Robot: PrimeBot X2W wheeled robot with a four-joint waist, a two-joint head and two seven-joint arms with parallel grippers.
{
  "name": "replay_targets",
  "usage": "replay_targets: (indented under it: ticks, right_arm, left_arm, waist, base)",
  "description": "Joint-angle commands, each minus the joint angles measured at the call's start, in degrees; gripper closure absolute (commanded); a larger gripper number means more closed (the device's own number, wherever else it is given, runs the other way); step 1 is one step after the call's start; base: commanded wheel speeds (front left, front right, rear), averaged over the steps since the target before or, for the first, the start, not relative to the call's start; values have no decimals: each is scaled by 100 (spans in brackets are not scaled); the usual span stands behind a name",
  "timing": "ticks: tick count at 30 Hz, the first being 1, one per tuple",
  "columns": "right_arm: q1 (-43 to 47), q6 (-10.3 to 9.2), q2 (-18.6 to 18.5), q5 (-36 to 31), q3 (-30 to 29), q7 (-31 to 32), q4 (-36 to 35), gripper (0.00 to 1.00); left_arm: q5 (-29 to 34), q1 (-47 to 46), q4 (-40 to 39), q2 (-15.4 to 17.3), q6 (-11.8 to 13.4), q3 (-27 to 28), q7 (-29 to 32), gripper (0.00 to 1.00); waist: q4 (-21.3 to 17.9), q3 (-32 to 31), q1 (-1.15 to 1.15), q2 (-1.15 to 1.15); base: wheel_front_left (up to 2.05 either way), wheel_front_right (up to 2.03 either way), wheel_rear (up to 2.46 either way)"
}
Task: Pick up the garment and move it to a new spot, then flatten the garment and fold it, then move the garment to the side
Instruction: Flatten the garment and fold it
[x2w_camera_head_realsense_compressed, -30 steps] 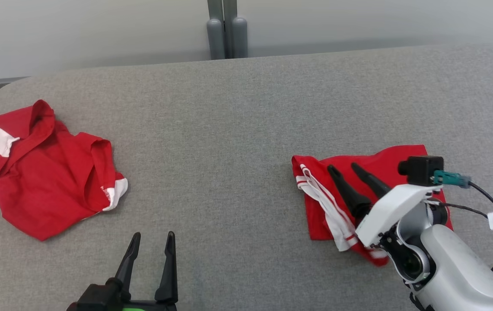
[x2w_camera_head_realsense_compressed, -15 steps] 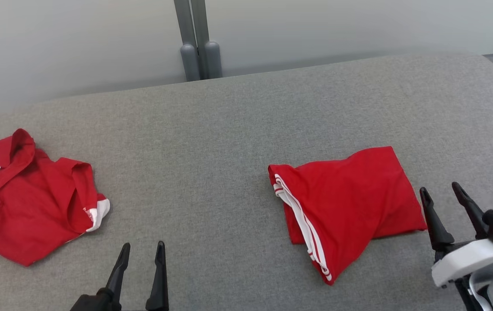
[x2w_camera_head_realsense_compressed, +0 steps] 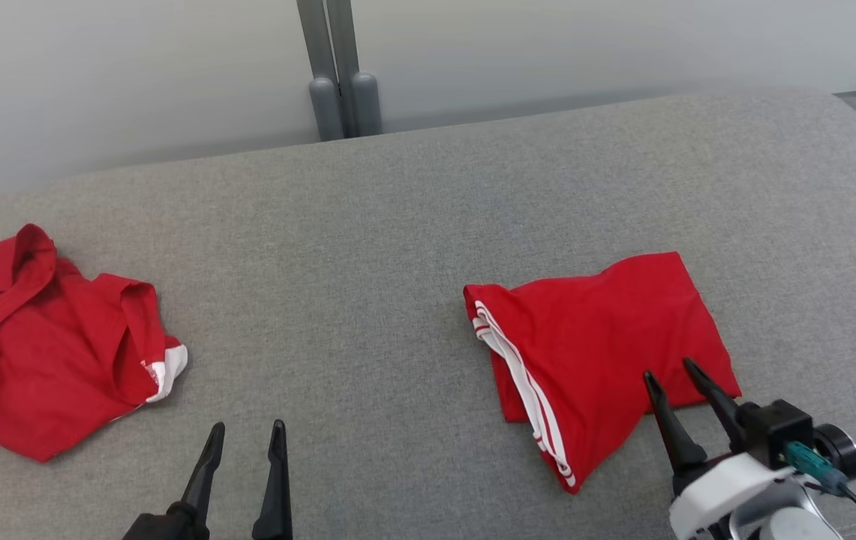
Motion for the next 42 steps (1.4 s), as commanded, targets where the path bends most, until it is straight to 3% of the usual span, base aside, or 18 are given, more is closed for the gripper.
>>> replay_targets:
  ticks: [1, 2, 9, 23, 31, 35, 38, 39, 40, 42]
  right_arm:
    - [-298, 1, 32, -94, 108, -9, 258, 94]
    - [-490, 1, 64, -164, 245, 48, 434, 100]
    - [-1982, -2, 522, -237, 1241, 448, 1958, 100]
    - [-3213, -1, 1014, 154, 1874, 325, 3574, 100]
    - [-3146, -1, 1099, 445, 1933, -20, 3326, 100]
    - [-2570, -2, 741, 266, 1334, -18, 2189, 100]
    - [-1858, 0, 469, -17, 744, -18, 1141, 57]
    - [-1633, 0, 390, -102, 559, -18, 849, 7]
    - [-1343, 0, 308, -189, 330, -18, 492, 0]
    - [-552, 0, 141, -405, -245, -18, -160, 0]
  left_arm:
    - [53, -145, -18, 7, -40, 10, -16, 0]
    - [69, -193, -17, 7, -50, 6, -16, 0]
    - [145, -522, 70, 8, -120, -7, -16, 0]
    - [130, -653, 108, 7, -93, 11, -16, 0]
    - [162, -558, 145, 8, -136, 103, -16, 0]
    - [172, -463, 133, 7, -137, 172, -16, 0]
    - [180, -363, 168, 7, -152, 209, -16, 0]
    - [183, -323, 169, 9, -148, 224, -16, 0]
    - [182, -277, 172, 8, -138, 241, -16, 0]
    - [192, -118, 199, 8, -110, 299, -16, 0]
  waist:
    - [57, 238, 0, 0]
    - [72, 312, 0, 0]
    - [341, 753, 0, 0]
    - [378, 854, 0, 0]
    - [104, 558, 0, 0]
    - [-25, 326, 0, 0]
    - [-73, 128, 0, 0]
    - [-79, 79, 0, 0]
    - [-88, 17, 0, 0]
    - [-95, -163, 0, 0]
  base:
    - [0, 0, 0]
    - [0, 0, 0]
    - [0, 0, 0]
    - [0, 0, 0]
    - [0, 0, 0]
    - [0, 0, 0]
    - [0, 0, 0]
    - [0, 0, 0]
    - [0, 0, 0]
    - [0, 0, 0]
